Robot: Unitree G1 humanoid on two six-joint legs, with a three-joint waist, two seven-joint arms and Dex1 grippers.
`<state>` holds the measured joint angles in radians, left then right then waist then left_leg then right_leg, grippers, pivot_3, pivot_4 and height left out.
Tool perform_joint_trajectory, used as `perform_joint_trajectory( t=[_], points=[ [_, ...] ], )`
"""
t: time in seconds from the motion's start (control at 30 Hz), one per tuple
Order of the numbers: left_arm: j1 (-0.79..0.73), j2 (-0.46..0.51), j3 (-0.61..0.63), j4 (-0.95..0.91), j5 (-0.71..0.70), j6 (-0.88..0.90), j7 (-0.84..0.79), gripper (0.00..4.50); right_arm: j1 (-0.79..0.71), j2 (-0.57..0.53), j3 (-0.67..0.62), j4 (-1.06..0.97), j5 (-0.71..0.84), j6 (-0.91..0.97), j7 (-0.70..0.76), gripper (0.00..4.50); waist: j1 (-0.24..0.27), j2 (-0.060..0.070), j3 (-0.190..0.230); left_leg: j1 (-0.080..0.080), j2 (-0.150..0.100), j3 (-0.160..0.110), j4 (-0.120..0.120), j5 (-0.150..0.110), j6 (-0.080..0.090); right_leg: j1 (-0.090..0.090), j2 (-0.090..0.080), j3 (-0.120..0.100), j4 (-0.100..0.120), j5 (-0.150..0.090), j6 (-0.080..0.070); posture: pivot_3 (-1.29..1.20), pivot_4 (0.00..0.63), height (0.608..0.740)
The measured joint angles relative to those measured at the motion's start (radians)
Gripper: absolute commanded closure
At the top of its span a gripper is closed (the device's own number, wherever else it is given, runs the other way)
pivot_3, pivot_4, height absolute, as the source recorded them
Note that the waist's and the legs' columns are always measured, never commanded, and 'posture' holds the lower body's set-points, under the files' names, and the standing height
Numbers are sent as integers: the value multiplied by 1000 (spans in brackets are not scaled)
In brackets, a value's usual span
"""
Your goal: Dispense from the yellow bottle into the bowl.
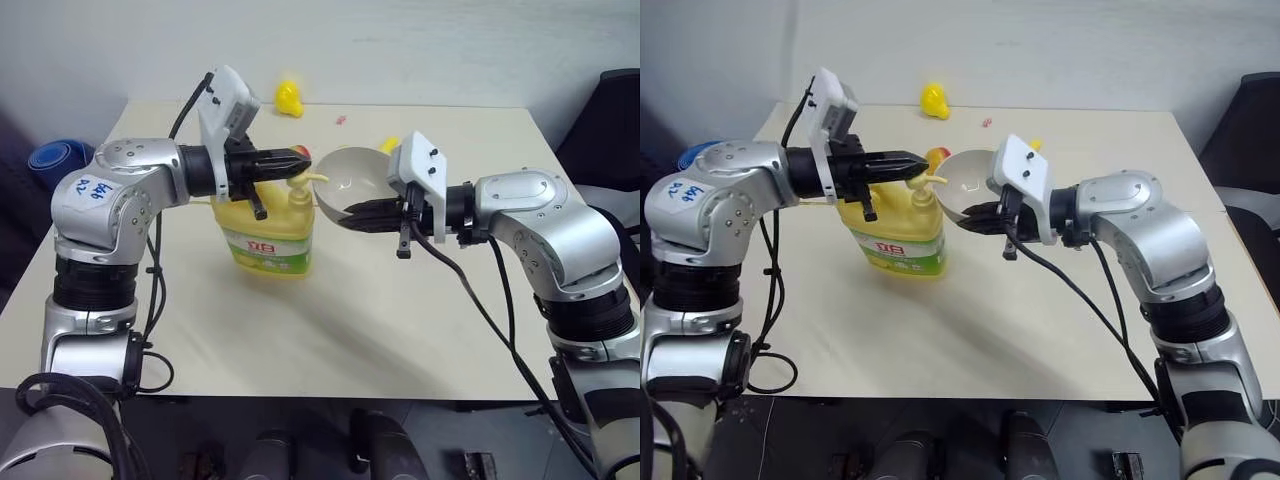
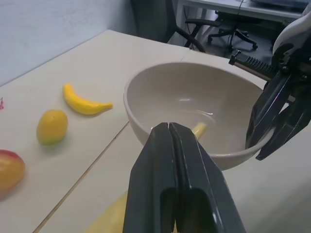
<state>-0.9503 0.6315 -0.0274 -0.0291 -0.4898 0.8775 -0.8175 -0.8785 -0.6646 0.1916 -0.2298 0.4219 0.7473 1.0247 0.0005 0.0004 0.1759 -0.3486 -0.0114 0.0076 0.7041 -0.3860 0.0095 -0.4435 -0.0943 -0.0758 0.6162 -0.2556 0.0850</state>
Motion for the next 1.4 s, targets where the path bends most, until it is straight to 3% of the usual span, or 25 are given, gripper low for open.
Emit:
perform_joint_trajectory(
  t=[0.2,0.97,1.17,1.4],
  points=[
    [31,-22,9,-2,9,-20,21,4459,10,0,0,-1,0,3,-5,4500,2,0,-1,15,0,-2,-5,0,0,16,-1,2,-6,0,0,0,150,740],
    [95,-11,2,-34,37,-88,15,4459,70,7,-2,-44,13,4,-41,4500,0,7,-14,16,0,-3,-6,0,0,17,-2,8,-8,0,0,0,150,740],
    [132,-16,105,-1,-52,-81,-48,4459,98,-4,-35,-56,20,-10,-42,4500,-1,6,-12,13,0,-3,-6,0,0,14,-2,7,-7,0,0,0,150,740],
    [145,81,274,47,-194,-104,-219,4459,227,-92,-136,-34,13,-120,6,4500,-1,-1,-2,-5,0,-4,-5,0,0,-3,-2,4,-8,0,0,0,150,740]
  ],
)
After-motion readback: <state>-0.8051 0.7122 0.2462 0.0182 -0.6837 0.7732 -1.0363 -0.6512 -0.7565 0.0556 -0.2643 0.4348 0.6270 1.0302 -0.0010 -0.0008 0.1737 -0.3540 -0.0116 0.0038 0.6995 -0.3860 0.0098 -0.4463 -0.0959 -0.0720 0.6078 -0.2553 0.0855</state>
